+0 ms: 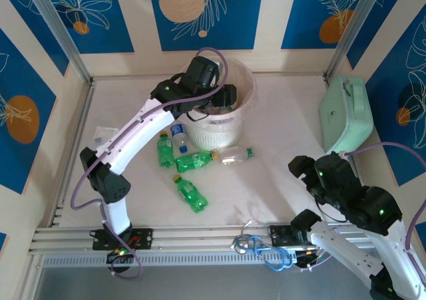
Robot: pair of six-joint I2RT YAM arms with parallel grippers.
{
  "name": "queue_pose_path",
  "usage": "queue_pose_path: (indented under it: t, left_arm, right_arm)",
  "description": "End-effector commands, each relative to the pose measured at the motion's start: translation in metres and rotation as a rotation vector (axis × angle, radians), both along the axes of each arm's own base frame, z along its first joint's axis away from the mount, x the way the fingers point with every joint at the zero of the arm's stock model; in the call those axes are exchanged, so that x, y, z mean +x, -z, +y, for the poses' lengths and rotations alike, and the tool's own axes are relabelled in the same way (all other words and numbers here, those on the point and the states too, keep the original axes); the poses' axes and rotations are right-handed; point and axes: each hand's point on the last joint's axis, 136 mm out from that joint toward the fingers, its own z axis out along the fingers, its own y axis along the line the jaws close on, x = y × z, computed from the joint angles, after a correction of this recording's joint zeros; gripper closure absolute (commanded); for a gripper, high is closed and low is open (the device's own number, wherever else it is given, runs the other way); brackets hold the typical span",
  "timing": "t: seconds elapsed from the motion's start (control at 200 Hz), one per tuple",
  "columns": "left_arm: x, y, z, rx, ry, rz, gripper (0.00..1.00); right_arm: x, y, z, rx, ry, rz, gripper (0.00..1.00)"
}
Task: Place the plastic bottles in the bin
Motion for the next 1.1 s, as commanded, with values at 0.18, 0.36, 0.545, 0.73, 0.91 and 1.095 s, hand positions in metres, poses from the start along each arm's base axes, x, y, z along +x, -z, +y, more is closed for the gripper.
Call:
queue_pose_path:
  t: [0.18, 0.36, 0.545, 0.73, 0.91, 1.095]
  left_arm:
    - [-0.055, -0.103, 0.062, -0.151, -0.002, -0.238, 0.27]
    - [-0.095, -0.09, 0.106, -0.196, -0.009, -0.265, 0.22]
    - [-0.128, -0.042, 0.149, -0.204, -0.063, -0.199, 0.21]
    - [-0.146, 0.011, 0.167, -0.226, -0.096, -0.067, 0.22]
    - [-0.155, 0.047, 0.169, -0.265, -0.109, 0.036, 0.23]
    - [-0.16, 0.072, 0.168, -0.3, -0.119, 0.1, 0.24]
  right_arm:
    - [0.02, 0.007, 0.028, 0.048, -0.026, 0.048, 0.12]
    - [0.041, 0.024, 0.054, 0.11, -0.001, 0.116, 0.12]
    - [0.069, 0.05, 0.077, 0.169, 0.056, 0.196, 0.13]
    - [0.099, 0.084, 0.093, 0.263, 0.108, 0.303, 0.2]
    - [0.128, 0.108, 0.1, 0.339, 0.123, 0.353, 0.24]
    - [0.153, 0.135, 0.105, 0.366, 0.106, 0.445, 0.25]
